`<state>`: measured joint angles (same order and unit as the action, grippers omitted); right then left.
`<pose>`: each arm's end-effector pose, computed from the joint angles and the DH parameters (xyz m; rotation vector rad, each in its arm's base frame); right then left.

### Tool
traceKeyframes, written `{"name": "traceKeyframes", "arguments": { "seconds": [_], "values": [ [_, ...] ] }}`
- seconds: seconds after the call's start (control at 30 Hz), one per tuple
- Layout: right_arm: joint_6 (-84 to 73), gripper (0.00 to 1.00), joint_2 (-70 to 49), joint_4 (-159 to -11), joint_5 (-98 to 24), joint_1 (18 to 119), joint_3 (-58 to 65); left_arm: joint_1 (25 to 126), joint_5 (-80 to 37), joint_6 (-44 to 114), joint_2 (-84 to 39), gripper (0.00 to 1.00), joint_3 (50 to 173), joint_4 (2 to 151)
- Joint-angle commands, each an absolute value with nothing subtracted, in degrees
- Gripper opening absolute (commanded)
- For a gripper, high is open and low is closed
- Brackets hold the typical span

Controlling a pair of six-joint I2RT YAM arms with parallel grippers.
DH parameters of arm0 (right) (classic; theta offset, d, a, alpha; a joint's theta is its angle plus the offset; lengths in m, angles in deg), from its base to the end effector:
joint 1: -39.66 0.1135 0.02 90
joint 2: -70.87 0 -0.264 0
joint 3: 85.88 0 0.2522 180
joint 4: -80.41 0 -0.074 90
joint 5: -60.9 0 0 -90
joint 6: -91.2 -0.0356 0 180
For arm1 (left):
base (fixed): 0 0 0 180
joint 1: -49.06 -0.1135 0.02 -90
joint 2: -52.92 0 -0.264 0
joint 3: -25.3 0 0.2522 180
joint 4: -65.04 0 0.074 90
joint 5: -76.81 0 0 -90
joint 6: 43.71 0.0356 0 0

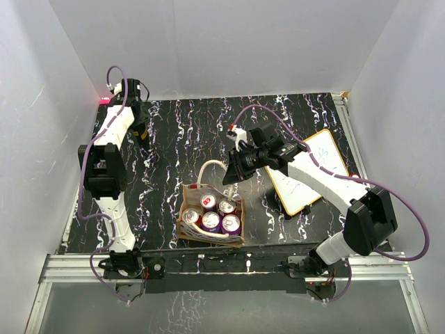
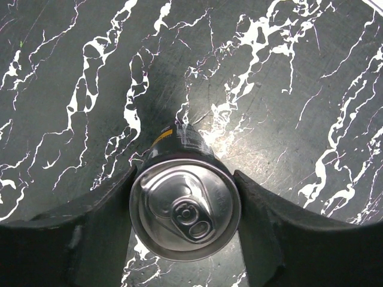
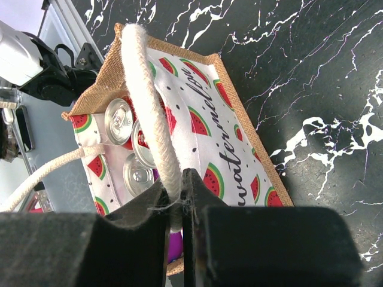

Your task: Take the beverage out of the canvas bag

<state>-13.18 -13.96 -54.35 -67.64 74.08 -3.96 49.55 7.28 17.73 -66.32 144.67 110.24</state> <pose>0.2482 0.1969 0.2878 -0.7616 2.3960 1.1870 0.4771 0.0084 0.2684 -0.7228 2.1850 0.1631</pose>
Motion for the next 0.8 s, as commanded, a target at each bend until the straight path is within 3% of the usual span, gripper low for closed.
{"name": "traceKeyframes", "arguments": {
  "seconds": [0.0,0.2,0.37,0.77],
  "values": [
    [-12.32,0.12,-14.20,-54.52,-68.32,74.47,-0.97,49.02,7.90,17.55,-62.21,0.66,147.04,113.47],
    [-12.66,0.12,-14.47,-54.61,-68.58,74.40,-0.20,48.97,5.57,16.92,-63.20,0.91,155.48,121.09],
    [-13.23,0.12,-14.87,-54.76,-69.04,74.38,0.21,49.02,1.22,14.65,-57.84,0.96,155.22,127.46],
    [-14.54,0.12,-14.89,-55.61,-69.95,74.47,-1.24,50.23,-27.90,-0.89,-13.52,0.94,104.88,119.21]
  ]
}}
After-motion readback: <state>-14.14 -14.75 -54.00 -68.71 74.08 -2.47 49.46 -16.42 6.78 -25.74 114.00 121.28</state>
